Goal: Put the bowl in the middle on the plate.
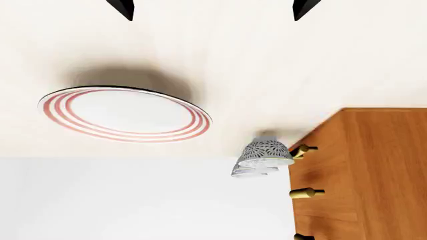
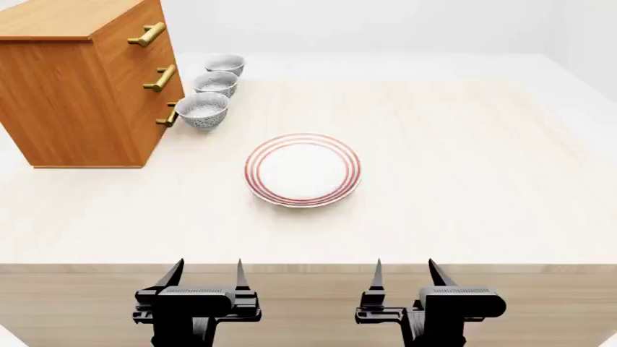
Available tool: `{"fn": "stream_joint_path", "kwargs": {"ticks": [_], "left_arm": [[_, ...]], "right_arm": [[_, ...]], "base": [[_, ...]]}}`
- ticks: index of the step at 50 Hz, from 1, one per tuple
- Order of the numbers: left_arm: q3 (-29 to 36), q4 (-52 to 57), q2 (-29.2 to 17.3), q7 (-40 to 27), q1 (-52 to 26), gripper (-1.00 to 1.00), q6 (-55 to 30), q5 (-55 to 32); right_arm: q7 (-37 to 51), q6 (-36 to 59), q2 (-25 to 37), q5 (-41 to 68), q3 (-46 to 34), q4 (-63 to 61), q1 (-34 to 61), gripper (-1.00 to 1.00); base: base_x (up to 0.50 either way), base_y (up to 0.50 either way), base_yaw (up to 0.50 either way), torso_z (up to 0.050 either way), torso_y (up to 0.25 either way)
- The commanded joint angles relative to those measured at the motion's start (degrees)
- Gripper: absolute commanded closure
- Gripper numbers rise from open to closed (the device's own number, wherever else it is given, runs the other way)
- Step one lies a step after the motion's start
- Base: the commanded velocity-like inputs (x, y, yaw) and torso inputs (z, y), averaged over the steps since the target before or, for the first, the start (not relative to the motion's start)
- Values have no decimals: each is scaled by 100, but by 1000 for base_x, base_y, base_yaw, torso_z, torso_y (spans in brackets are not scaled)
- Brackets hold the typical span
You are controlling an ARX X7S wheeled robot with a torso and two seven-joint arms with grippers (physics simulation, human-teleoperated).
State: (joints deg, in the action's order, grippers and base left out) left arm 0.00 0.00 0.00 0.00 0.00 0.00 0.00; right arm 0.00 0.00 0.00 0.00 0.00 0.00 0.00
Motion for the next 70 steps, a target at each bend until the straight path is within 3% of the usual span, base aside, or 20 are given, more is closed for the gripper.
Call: {"fn": "stream_joint_path", "kwargs": {"ticks": [1,8,10,13,17,70], "left_arm": [[119,-8,-96,-115,4,-100,38,-47],[244,348,-244,-189,-66,-100,-523,-265],[300,701,-285,-275,-240,-100,-1130,-215],[295,1644,-326,-304,-931,-100,-2700,-370],[277,2109,-348,-350,-1430,-100,-3388,-519],[675,1840,-689,-719,-1559,-100,-3007,-686]], "right_arm": [[173,103,97,-13,-123,-80,7,-100],[260,582,235,261,-211,-485,1,-100],[266,1208,306,354,-206,-948,134,-100],[364,2915,450,528,-109,-2221,697,-100],[400,3877,623,554,-163,-2947,1205,-100],[484,3641,876,892,-297,-2759,1296,-100]], "base": [[0,0,0,0,0],[0,0,0,0,0],[0,0,0,0,0],[0,0,0,0,0],[0,0,0,0,0],[481,0,0,0,0]]}}
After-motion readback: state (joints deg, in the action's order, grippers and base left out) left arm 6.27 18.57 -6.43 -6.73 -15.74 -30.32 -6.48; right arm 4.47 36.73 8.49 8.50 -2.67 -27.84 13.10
